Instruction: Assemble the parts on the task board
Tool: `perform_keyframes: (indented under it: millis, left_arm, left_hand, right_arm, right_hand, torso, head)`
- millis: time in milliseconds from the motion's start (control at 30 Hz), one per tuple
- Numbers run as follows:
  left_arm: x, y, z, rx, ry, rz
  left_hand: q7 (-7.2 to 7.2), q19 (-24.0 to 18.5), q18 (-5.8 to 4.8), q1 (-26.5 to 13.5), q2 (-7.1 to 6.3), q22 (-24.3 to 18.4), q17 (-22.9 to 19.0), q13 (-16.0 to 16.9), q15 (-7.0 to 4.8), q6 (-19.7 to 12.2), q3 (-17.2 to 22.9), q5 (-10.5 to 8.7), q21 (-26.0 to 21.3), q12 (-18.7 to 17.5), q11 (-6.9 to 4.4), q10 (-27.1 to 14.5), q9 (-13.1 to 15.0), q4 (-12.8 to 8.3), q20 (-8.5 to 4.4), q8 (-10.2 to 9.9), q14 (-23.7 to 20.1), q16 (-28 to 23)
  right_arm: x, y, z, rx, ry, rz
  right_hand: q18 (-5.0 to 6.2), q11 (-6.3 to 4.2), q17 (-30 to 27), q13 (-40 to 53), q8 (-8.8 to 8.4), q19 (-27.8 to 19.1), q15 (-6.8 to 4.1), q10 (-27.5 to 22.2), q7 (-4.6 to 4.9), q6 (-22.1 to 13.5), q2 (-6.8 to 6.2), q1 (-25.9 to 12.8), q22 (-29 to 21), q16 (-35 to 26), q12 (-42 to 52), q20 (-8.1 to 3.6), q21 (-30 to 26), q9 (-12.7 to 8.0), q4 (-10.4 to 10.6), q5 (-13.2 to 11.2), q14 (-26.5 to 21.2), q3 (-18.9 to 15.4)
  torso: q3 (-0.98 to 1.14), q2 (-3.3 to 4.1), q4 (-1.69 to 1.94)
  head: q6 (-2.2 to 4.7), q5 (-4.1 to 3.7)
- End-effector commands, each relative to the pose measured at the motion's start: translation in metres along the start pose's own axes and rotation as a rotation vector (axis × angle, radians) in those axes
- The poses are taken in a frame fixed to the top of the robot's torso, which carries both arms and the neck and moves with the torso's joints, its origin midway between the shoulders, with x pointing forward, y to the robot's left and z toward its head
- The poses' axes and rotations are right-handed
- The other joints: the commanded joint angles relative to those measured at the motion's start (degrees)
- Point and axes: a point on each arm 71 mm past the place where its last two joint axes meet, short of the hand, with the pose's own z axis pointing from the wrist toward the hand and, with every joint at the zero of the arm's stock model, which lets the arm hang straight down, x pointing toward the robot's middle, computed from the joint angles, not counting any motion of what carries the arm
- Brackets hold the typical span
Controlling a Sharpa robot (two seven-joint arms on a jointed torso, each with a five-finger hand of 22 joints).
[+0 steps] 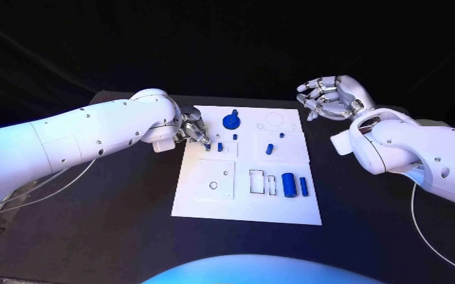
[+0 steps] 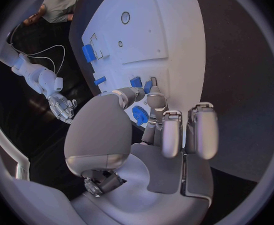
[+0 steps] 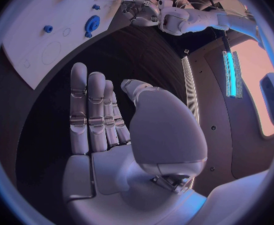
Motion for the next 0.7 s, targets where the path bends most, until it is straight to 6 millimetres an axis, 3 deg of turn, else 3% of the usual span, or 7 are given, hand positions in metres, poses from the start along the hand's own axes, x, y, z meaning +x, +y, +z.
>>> perform_keyframes:
  millis: [33, 700]
  left_arm:
    - [0.0018, -0.0001, 0.0006, -0.008, 0.024, 0.024]
    - [0.0024, -0.0012, 0.0038, -0.014, 0.033, 0.036]
  left_hand:
    - [-0.03, 0.6, -0.57, 0.0, 0.23, 1.8, 14.3, 0.0, -0.38, 0.3, 11.4, 0.22, 0.1, 0.0, -0.06, 0.2, 0.1, -10.9, -0.54, 0.2, 5.8, 0.3]
    - [-0.05, 0.6, -0.57, -0.1, 0.20, 1.8, 14.2, -0.1, -0.41, 0.4, 11.5, 0.32, 0.1, -0.1, -0.08, 0.2, 0.1, -11.0, -0.58, 0.2, 5.8, 0.3]
  right_arm:
    - [0.0006, 0.0012, -0.0002, -0.014, 0.003, -0.002]
    - [0.0005, 0.0014, -0.0004, -0.015, 0.002, -0.002]
  right_hand:
    - [0.68, -0.02, 0.0, -0.1, 0.29, 0.4, 0.14, -0.4, 0.10, -0.4, 0.05, -0.4, 0.0, -0.4, 0.2, 0.05, -0.3, -0.1, -0.1, 0.3, 0.4, 0.3]
    - [0.68, -0.02, 0.0, -0.1, 0.29, 0.4, 0.14, -0.4, 0.10, -0.4, 0.05, -0.4, 0.0, -0.4, 0.2, 0.05, -0.3, -0.1, -0.1, 0.3, 0.4, 0.3]
  torso:
    - [-0.02, 0.01, -0.02]
    - [0.01, -0.01, -0.01]
  head:
    - [-0.15, -0.03]
    - [-0.44, -0.07]
